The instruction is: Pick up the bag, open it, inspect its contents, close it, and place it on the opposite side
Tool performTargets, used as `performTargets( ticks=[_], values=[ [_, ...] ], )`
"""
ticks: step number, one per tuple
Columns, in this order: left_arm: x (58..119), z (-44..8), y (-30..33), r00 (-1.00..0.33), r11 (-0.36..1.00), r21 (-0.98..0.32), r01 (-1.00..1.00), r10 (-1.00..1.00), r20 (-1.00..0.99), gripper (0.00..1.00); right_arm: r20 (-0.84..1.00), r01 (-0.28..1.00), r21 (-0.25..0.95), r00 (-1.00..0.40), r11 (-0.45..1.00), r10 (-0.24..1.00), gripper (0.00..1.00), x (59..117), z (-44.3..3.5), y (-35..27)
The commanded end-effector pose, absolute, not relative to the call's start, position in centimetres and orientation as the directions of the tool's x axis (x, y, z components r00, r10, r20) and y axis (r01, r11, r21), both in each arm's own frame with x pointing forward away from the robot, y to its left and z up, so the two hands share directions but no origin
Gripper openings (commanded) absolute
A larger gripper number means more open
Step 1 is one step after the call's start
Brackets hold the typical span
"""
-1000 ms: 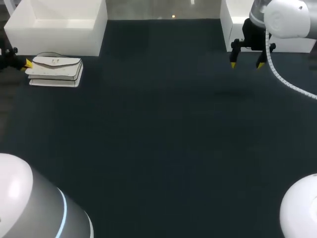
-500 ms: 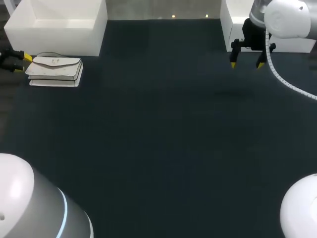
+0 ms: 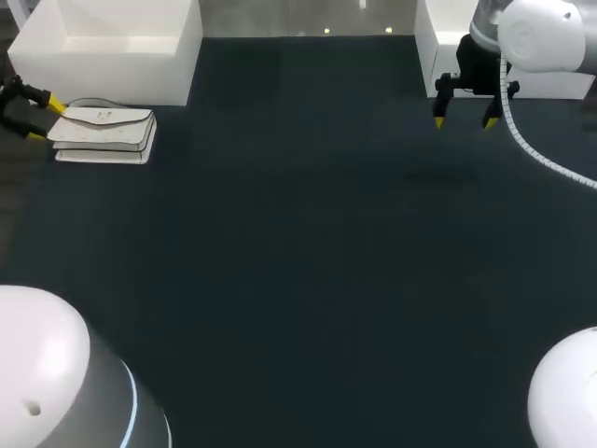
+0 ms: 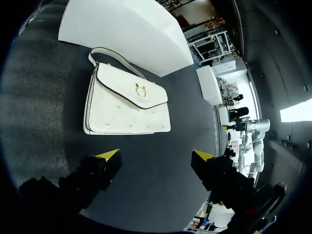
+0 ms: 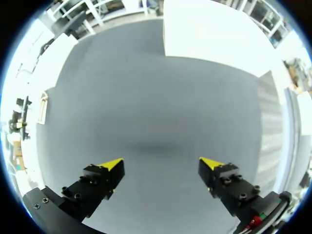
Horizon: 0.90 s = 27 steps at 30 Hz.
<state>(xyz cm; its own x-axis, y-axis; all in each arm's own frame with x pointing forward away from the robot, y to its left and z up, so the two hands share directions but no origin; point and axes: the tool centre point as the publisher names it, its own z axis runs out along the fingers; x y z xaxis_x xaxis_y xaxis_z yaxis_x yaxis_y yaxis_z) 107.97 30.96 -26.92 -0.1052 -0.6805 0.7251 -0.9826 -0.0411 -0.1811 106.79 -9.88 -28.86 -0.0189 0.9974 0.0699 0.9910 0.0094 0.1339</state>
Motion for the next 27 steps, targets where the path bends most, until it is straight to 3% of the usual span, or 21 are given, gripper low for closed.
performTargets(
  ticks=[1,14,27],
  values=[
    [107.2,-25.1,29.6,-0.096,0.109,-0.011,-0.994,-0.819,0.566,1.00,0.067,0.991,0.132,-0.017,0.008,0.998,1.00,106.8,-28.8,-9.9],
    [104.2,-24.3,25.0,-0.080,0.111,0.055,-0.992,-0.914,0.398,1.00,0.067,0.991,0.132,-0.017,0.008,0.998,1.00,106.8,-28.8,-9.9],
    [103.0,-23.3,21.9,-0.072,0.073,-0.002,-0.997,-0.972,0.222,1.00,0.067,0.991,0.132,-0.017,0.008,0.998,1.00,106.8,-28.8,-9.9]
  ],
)
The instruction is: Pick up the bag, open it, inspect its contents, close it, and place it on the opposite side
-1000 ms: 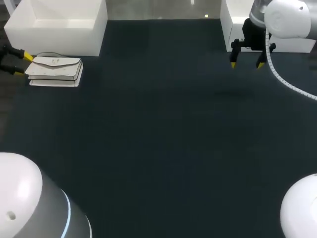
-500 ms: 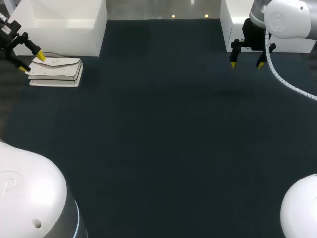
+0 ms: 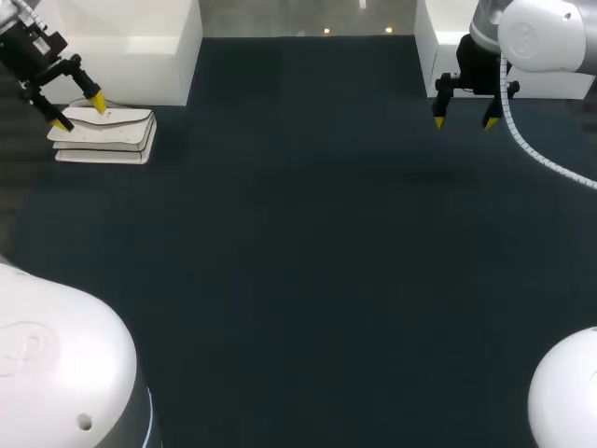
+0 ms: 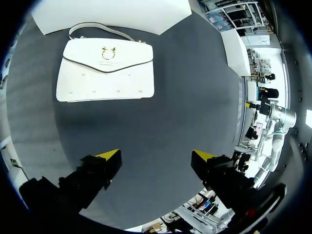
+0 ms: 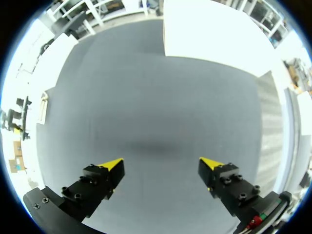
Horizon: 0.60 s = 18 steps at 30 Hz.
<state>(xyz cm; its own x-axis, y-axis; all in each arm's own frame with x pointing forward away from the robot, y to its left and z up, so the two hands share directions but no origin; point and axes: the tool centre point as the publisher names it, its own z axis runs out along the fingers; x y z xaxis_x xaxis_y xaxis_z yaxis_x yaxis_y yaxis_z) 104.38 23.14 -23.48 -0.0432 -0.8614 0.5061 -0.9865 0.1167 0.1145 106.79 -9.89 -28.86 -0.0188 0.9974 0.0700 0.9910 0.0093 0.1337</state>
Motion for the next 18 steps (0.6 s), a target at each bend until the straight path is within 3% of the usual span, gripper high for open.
performTargets(
  ticks=[1,18],
  values=[
    [102.88,-23.26,21.65,-0.075,0.077,-0.003,-0.997,-0.974,0.213,1.00,0.067,0.991,0.132,-0.017,0.008,0.998,1.00,106.79,-28.79,-9.86],
    [103.39,-23.65,20.89,-0.047,0.038,-0.073,-0.997,-0.990,0.133,1.00,0.067,0.991,0.132,-0.017,0.008,0.998,1.00,106.79,-28.79,-9.86]
  ],
)
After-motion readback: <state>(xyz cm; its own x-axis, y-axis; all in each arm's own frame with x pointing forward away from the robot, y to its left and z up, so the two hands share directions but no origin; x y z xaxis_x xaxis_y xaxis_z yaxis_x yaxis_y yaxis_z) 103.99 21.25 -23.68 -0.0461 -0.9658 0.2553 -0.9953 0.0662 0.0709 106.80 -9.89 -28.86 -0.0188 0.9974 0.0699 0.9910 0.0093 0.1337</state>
